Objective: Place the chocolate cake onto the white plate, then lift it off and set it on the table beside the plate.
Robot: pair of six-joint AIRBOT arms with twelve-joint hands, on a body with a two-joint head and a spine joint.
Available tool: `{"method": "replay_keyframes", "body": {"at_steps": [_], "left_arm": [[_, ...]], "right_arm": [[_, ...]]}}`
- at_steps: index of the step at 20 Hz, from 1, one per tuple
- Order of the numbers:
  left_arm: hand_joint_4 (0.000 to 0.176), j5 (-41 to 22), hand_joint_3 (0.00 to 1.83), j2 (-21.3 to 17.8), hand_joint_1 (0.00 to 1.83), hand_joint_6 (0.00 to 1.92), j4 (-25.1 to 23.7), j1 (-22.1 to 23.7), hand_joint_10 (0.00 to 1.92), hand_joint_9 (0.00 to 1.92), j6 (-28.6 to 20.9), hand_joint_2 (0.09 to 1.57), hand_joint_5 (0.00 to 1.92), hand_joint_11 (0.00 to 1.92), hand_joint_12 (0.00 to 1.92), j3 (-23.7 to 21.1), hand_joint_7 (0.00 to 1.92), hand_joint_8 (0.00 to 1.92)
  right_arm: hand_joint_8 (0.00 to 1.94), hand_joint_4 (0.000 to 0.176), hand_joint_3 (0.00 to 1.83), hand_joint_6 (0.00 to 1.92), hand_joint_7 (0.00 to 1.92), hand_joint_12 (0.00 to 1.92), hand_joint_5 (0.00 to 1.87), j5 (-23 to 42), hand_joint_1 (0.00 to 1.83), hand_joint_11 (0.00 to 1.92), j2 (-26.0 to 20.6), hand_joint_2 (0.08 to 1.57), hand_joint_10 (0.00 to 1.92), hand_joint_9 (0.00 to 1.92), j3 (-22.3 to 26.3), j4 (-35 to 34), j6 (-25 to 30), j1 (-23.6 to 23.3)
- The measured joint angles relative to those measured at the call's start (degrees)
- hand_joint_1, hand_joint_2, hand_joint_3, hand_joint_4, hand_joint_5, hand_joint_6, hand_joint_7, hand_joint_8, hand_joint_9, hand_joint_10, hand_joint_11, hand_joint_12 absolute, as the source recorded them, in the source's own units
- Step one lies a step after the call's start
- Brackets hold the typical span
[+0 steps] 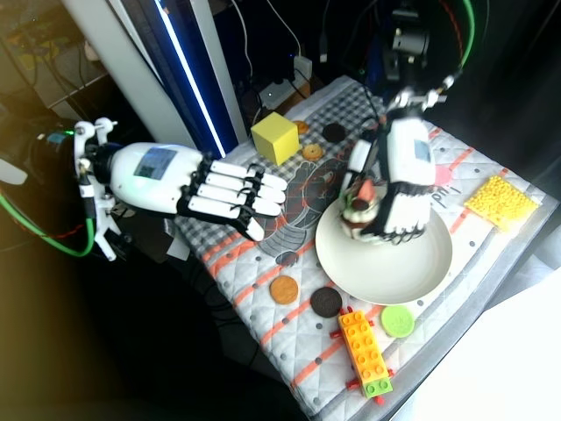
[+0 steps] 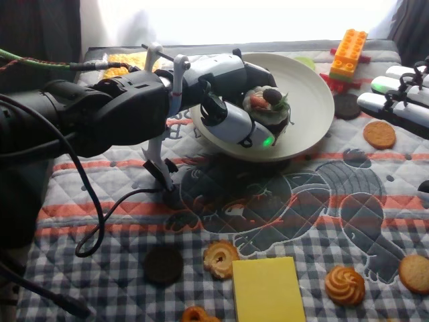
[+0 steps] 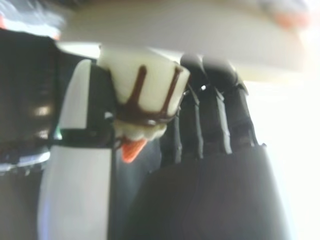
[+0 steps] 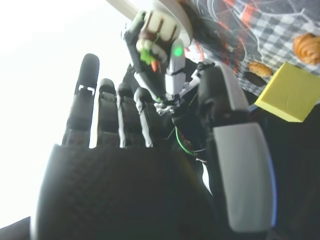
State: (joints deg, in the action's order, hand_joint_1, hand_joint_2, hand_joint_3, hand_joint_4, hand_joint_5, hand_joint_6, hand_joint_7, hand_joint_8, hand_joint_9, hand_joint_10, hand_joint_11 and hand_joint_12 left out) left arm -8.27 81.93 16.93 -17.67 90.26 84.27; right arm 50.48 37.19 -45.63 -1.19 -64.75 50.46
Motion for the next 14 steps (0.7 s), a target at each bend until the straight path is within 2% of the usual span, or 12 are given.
{"method": "replay_keyframes", "body": {"at_steps": [1, 2, 3, 5, 7, 9, 11, 12, 13, 14], "left_arm": [[0.074, -0.26, 0.0, -0.02, 0.88, 0.16, 0.04, -0.22, 0.12, 0.0, -0.02, 1.07, 0.03, 0.0, 0.62, 0.0, 0.04, 0.07], [0.101, -0.9, 0.0, -0.02, 0.83, 0.03, 0.17, -0.35, 0.02, 0.0, -0.02, 1.04, 0.01, 0.0, 0.12, 0.0, 0.01, 0.01], [0.137, -1.22, 0.0, -0.02, 0.79, 0.01, 0.42, -0.35, 0.0, 0.0, -0.07, 1.0, 0.0, 0.0, 0.02, -0.07, 0.0, 0.0], [0.171, -1.27, 0.0, -1.29, 0.73, 0.0, 0.57, -0.68, 0.0, 0.0, -0.07, 0.97, 0.0, 0.0, 0.0, -2.05, 0.0, 0.0], [0.176, -3.32, 0.0, -3.89, 0.76, 0.0, 0.52, -1.57, 0.0, 0.0, -0.04, 0.95, 0.0, 0.0, 0.0, -5.38, 0.0, 0.0], [0.176, -6.45, 0.0, -8.02, 0.72, 0.0, -0.87, -2.64, 0.0, 0.0, -0.26, 0.99, 0.0, 0.0, 0.0, -9.38, 0.0, 0.0], [0.176, -11.32, 0.0, -12.46, 0.7, 0.0, -6.34, -4.35, 0.0, 0.0, -7.13, 0.99, 0.0, 0.0, 0.0, -12.7, 0.0, 0.0], [0.176, -14.14, 0.0, -14.6, 0.72, 0.0, -8.0, -5.62, 0.0, 0.0, -10.64, 1.01, 0.0, 0.0, 0.0, -14.08, 0.0, 0.0], [0.171, -17.79, 0.02, -17.35, 0.74, 0.0, -7.96, -7.43, 0.0, 0.0, -11.56, 1.07, 0.0, 0.0, 0.0, -16.28, 0.0, 0.0], [0.171, -19.32, 0.02, -18.86, 0.74, 0.0, -8.26, -8.52, 0.0, 0.0, -11.65, 1.07, 0.0, 0.0, 0.0, -17.57, 0.0, 0.0]], "right_arm": [[0.0, 0.0, 0.0, 0.0, 0.0, 0.72, 0.0, -0.02, 0.76, 0.0, 0.0, 1.24, 0.0, 0.0, 0.0, 0.04, 0.0, 0.0], [0.0, 0.0, 0.0, 0.0, 0.0, 0.73, 0.0, 0.0, 0.76, 0.0, 0.0, 1.24, 0.0, 0.0, 0.0, 0.09, 0.0, 0.0], [0.0, 0.0, 0.0, 0.0, 0.0, 0.73, 0.0, 0.0, 0.76, 0.0, 0.0, 1.24, 0.0, 0.0, 0.0, 0.09, 0.0, 0.0], [0.0, 0.0, 0.0, 0.0, 0.0, 0.6, 0.0, 0.22, 0.76, 0.0, 0.0, 1.24, 0.0, 0.0, 0.0, -0.04, 0.02, 0.26], [0.0, 0.0, 0.0, 0.0, 0.0, 0.66, 0.0, 0.04, 0.8, 0.0, 0.0, 1.23, 0.0, 0.0, 0.0, -0.15, 0.2, 0.44], [0.0, 0.0, 0.0, 0.0, 0.0, 0.66, 0.0, 0.11, 0.74, 0.0, -0.02, 1.24, 0.0, 0.0, 0.0, -0.15, 0.46, 0.42], [0.0, 0.0, 0.0, 0.0, 0.0, 0.72, 0.0, 0.11, 0.68, 0.0, 0.0, 1.24, 0.0, 0.0, 0.0, -0.15, 1.27, 0.42], [0.0, 0.0, 0.0, 0.0, 0.0, 0.63, 0.0, 0.17, 0.62, 0.0, 0.0, 1.24, 0.0, 0.0, -0.11, 0.26, 2.25, 0.42], [0.0, 0.0, 0.0, 0.0, 0.0, 0.41, 0.0, 0.2, 0.62, 0.0, 0.0, 1.24, 0.0, 0.0, -0.79, 1.22, 4.17, 0.44], [0.0, 0.0, 0.0, 0.0, 0.0, 0.41, 0.0, 0.17, 0.62, 0.0, 0.02, 1.24, 0.0, 0.0, -1.31, 1.42, 5.2, 0.42]]}}
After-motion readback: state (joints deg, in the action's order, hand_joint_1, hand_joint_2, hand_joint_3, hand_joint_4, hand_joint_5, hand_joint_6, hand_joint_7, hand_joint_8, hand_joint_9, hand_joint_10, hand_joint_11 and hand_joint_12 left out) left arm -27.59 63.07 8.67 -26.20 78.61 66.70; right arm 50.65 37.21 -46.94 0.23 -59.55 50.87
